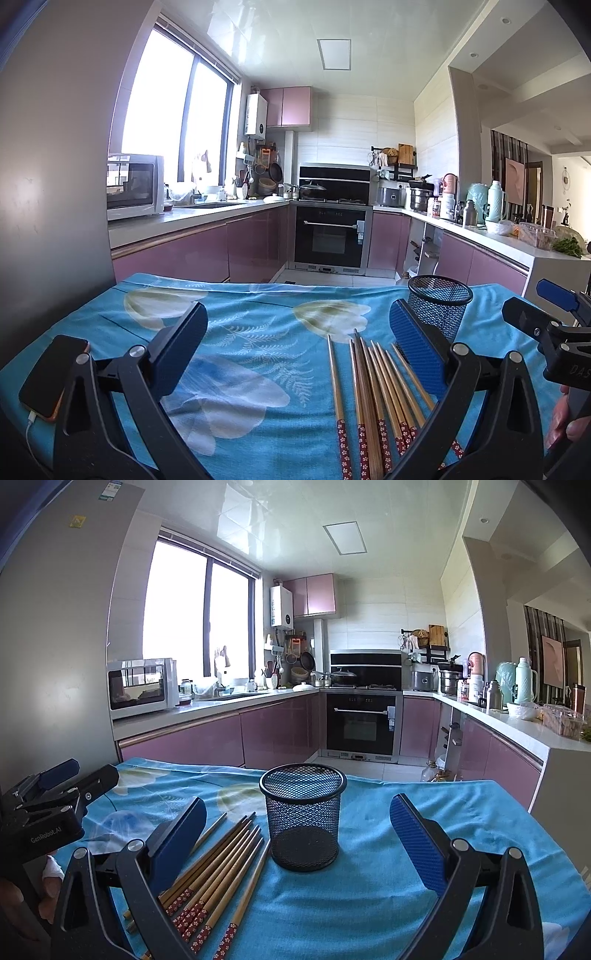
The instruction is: Organize utensils
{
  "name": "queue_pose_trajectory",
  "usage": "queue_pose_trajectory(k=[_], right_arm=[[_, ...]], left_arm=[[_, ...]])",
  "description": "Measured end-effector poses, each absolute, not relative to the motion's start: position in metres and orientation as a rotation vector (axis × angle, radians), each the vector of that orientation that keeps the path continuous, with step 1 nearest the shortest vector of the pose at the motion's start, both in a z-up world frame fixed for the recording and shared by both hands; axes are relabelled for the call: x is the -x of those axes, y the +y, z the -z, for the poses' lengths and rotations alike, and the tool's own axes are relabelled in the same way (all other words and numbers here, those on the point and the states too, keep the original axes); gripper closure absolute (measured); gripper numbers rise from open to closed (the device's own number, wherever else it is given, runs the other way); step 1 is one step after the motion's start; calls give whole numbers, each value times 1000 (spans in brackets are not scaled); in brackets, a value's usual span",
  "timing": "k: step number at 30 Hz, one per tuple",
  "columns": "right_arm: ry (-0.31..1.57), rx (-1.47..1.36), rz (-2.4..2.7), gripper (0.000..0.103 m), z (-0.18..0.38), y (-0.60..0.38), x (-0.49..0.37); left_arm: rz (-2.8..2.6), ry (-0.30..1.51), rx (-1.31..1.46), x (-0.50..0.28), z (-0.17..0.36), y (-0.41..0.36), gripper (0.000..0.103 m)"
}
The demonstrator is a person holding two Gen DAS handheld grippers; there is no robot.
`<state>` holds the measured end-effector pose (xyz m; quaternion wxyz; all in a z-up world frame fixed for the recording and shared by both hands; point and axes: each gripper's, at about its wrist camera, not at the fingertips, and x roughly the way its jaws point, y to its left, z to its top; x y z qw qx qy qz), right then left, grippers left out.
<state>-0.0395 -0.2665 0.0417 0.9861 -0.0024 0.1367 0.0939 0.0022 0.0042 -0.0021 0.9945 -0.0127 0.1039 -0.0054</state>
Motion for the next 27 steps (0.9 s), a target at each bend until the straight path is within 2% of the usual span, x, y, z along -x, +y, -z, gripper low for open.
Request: queue_pose_trajectory(k=[27], right_arm=[[280, 3, -188, 7, -40, -266, 38]], left_arm=[[14, 213, 27, -4, 1, 7, 6]])
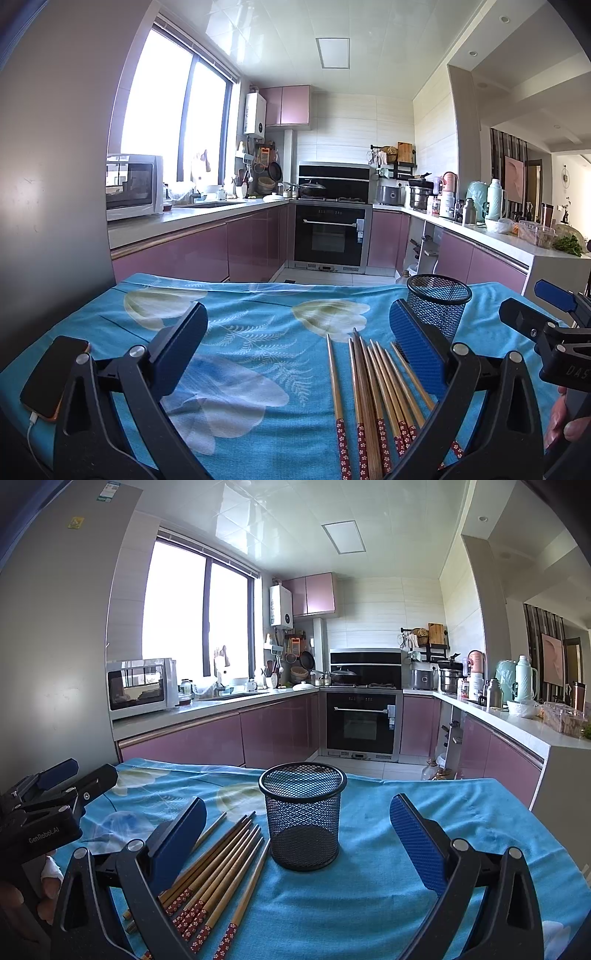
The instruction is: Organize utensils
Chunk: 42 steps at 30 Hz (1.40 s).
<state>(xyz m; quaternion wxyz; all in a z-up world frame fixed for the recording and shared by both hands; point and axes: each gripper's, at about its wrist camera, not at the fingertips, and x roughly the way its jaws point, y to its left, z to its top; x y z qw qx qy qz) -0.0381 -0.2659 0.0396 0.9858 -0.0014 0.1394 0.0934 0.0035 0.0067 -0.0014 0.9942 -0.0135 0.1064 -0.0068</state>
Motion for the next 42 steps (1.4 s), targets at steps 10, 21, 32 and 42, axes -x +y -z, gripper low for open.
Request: queue_pose_trajectory(k=[10, 21, 32, 42], right_arm=[[287, 2, -190, 7, -39, -265, 36], [292, 0, -190, 7, -37, -264, 36], [296, -1, -190, 7, -36, -264, 36], [301, -2, -192, 7, -36, -264, 35]], left_arm=[[13, 215, 26, -3, 1, 6, 6], [10, 225, 22, -3, -1, 5, 6], [8, 227, 19, -3, -1, 4, 6], [10, 232, 9, -5, -1, 0, 6]])
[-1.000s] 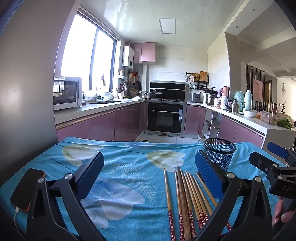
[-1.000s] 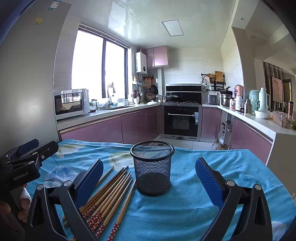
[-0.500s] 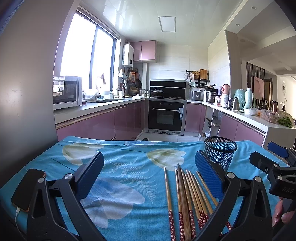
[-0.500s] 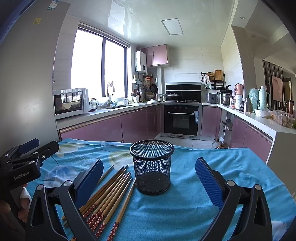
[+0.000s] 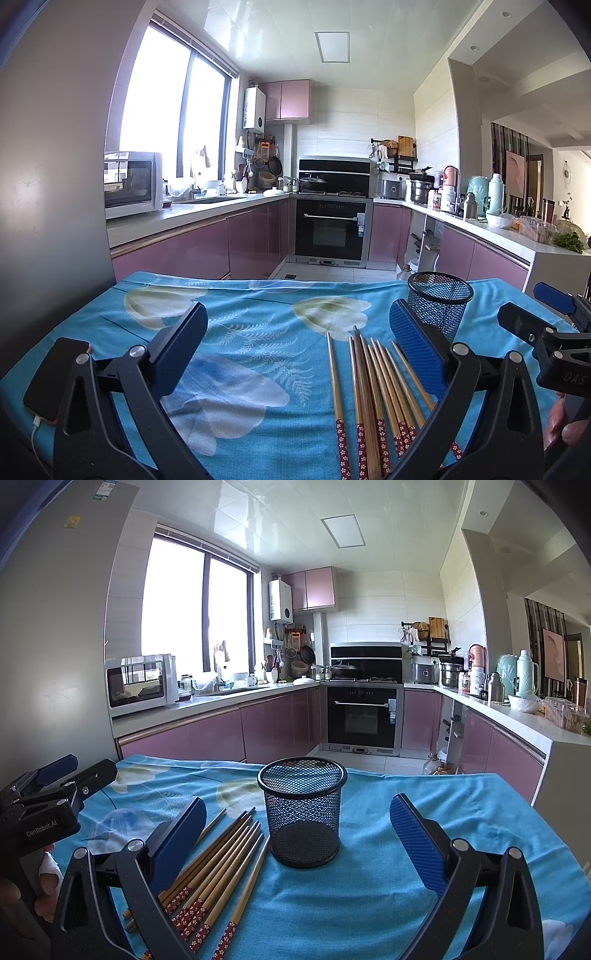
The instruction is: Organize utensils
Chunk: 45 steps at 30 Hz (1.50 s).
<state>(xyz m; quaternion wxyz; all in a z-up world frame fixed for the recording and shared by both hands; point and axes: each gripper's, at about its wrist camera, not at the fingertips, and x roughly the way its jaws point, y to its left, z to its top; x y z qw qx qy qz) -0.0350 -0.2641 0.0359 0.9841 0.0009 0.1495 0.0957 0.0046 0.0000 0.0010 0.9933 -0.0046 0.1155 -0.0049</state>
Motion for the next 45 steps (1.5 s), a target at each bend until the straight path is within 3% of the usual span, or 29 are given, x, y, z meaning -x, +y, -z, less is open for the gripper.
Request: queue_pose_trajectory(k=[25, 35, 38, 41, 45], right_arm=[[348, -4, -206, 7, -33, -268, 28], [573, 51, -310, 7, -12, -249, 1], [688, 86, -326, 16, 3, -240, -12], [797, 88, -334, 24, 16, -236, -27], [890, 74, -349, 42, 27, -234, -38]], left_arm=[[11, 266, 3, -10, 0, 1, 6], [36, 398, -66, -30, 8, 1, 6], [65, 465, -92, -41, 15, 2, 7], [102, 534, -112, -55, 23, 2, 15], [132, 619, -157, -74, 38, -4, 24]])
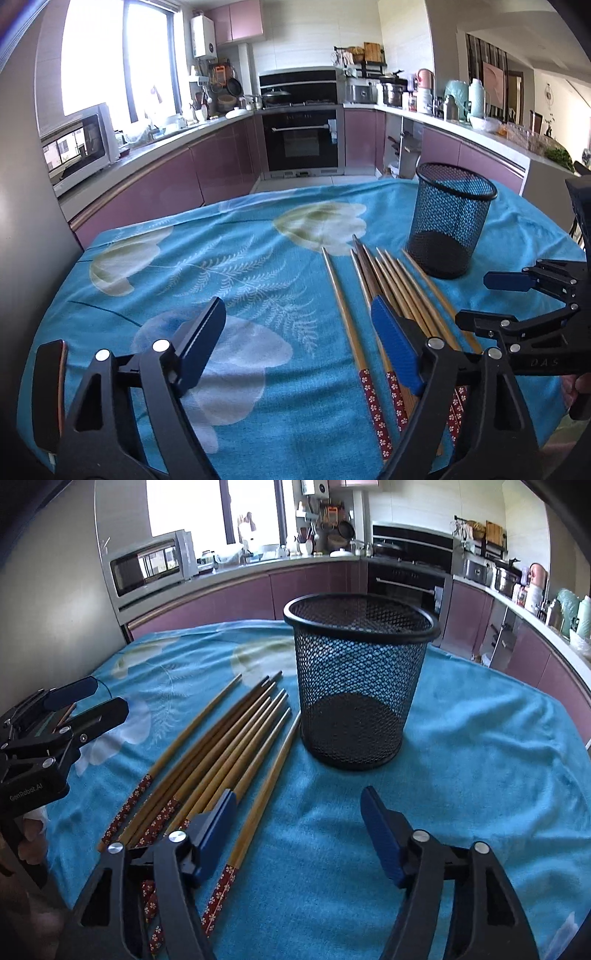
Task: Organize utensils
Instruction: 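Close the left tool on one chopstick while the right tool grasps another chopstick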
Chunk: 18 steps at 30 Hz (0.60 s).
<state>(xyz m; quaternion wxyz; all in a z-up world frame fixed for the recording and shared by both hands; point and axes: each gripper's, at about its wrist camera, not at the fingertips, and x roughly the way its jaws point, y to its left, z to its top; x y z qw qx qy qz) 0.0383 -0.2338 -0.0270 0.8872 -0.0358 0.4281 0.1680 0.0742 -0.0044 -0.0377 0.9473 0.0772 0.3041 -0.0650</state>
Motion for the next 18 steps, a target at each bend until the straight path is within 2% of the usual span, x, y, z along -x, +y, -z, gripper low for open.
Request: queue_pose_trajectory(k=[4, 6, 13, 15, 17, 18], right_arm=[[916, 100, -355, 47, 29, -227, -42], [922, 109, -356, 59, 29, -225, -44], [943, 108, -359, 73, 29, -225, -59], [950, 92, -371, 86, 29, -227, -61], [956, 70, -383, 95, 29, -230, -62], [957, 55, -386, 96, 29, -231, -62]], left_arm=[[169, 690, -194, -91, 52, -14, 32], [181, 731, -194, -101, 59, -16, 38], [252, 838, -163, -130, 77, -22, 56], [270, 886, -130, -139, 84, -21, 66], [272, 886, -111, -144, 85, -20, 67], [270, 884, -107, -146, 86, -21, 72]])
